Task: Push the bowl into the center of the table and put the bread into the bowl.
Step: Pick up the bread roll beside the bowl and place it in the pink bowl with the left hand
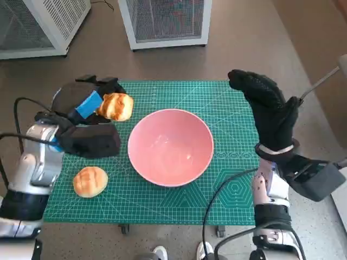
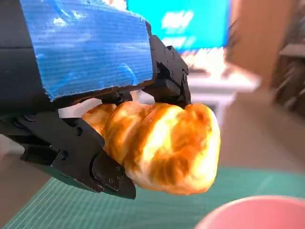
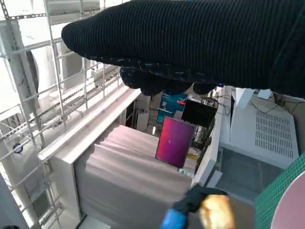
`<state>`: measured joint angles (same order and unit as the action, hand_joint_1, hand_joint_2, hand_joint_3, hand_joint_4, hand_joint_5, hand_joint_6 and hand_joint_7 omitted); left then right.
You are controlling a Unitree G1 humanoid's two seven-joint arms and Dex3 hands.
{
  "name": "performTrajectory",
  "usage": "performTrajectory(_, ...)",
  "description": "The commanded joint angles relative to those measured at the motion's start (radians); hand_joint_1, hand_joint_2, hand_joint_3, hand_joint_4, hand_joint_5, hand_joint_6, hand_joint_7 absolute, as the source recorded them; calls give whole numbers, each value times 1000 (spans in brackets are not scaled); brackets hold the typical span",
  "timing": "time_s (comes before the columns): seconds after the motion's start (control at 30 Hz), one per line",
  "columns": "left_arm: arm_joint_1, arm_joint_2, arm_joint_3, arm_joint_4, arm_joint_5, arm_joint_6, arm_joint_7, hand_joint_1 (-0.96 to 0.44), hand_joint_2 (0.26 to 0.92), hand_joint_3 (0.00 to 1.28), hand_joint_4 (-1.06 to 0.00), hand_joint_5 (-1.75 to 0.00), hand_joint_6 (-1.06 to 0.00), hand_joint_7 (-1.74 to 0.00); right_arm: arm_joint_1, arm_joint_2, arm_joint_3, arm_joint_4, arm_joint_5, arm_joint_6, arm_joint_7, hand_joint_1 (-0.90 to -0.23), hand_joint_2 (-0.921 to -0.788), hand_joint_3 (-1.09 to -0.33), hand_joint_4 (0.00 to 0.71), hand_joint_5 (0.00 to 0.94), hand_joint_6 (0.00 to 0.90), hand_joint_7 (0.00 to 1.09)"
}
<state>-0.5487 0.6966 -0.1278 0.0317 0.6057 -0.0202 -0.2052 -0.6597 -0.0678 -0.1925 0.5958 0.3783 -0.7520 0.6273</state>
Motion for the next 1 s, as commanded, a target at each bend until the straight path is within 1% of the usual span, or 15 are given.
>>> performTrajectory(0.03,74,-16,59,-232,-37,-73,34,2,918,29,-722,-1165,-690,-1066,27,0,3,7,14,27,8,-600,-921,-661,242,0,345,5)
performTrajectory(0.23,97,-53,41,-305,-72,-106,-4,2,918,26,-714,-1176,-708,-1044,26,-4,2,8,20,32,12,-600,-921,-661,242,0,345,5)
performTrajectory(0.4,90,-80,-8,-299,-62,-153,-25,1,917,25,-713,-1167,-711,-1051,26,-5,3,11,18,30,12,-601,-921,-662,241,0,344,5)
performTrajectory(0.53,77,-103,-47,-275,-41,-171,-42,1,917,25,-712,-1165,-714,-1050,25,-5,3,15,14,27,11,-601,-921,-662,241,0,343,4)
performTrajectory(0.63,69,-120,-66,-241,-60,-181,-61,1,919,27,-704,-1170,-709,-1058,25,-6,3,17,13,26,11,-601,-921,-662,241,0,341,3)
performTrajectory(0.73,68,-135,-76,-224,-77,-178,-84,1,920,58,-677,-1198,-662,-1105,26,-8,2,18,13,27,11,-600,-921,-662,242,0,339,2)
performTrajectory(0.77,70,-139,-79,-224,-78,-171,-95,1,920,78,-665,-1213,-630,-1134,26,-10,1,17,14,28,11,-600,-921,-662,242,0,339,2)
performTrajectory(0.8,72,-142,-81,-224,-79,-167,-103,1,920,123,-630,-1241,-557,-1213,26,-11,1,17,14,29,12,-599,-921,-662,242,0,338,2)
performTrajectory(0.83,75,-144,-83,-224,-77,-165,-110,1,921,141,-617,-1253,-531,-1242,27,-12,0,16,15,31,12,-599,-921,-662,242,0,338,2)
performTrajectory(0.87,77,-145,-84,-224,-76,-165,-115,-1,879,128,-566,-967,-487,-977,27,-13,-1,16,16,31,12,-599,-921,-662,242,0,338,1)
performTrajectory(0.9,80,-145,-85,-224,-69,-167,-117,0,862,100,-585,-685,-510,-709,28,-13,-1,14,17,33,12,-599,-921,-663,242,0,338,1)
performTrajectory(0.93,81,-145,-86,-224,-63,-169,-119,-11,852,82,-573,-555,-512,-588,28,-13,-1,12,17,35,11,-600,-921,-663,242,0,338,1)
performTrajectory(0.97,81,-143,-89,-221,-52,-175,-117,-28,839,56,-556,-364,-518,-407,29,-13,-1,10,18,37,10,-601,-921,-663,242,0,338,1)
performTrajectory(1.0,81,-142,-91,-219,-44,-180,-116,-62,820,37,-509,-233,-510,-277,30,-13,0,8,19,38,10,-601,-921,-663,242,0,338,1)
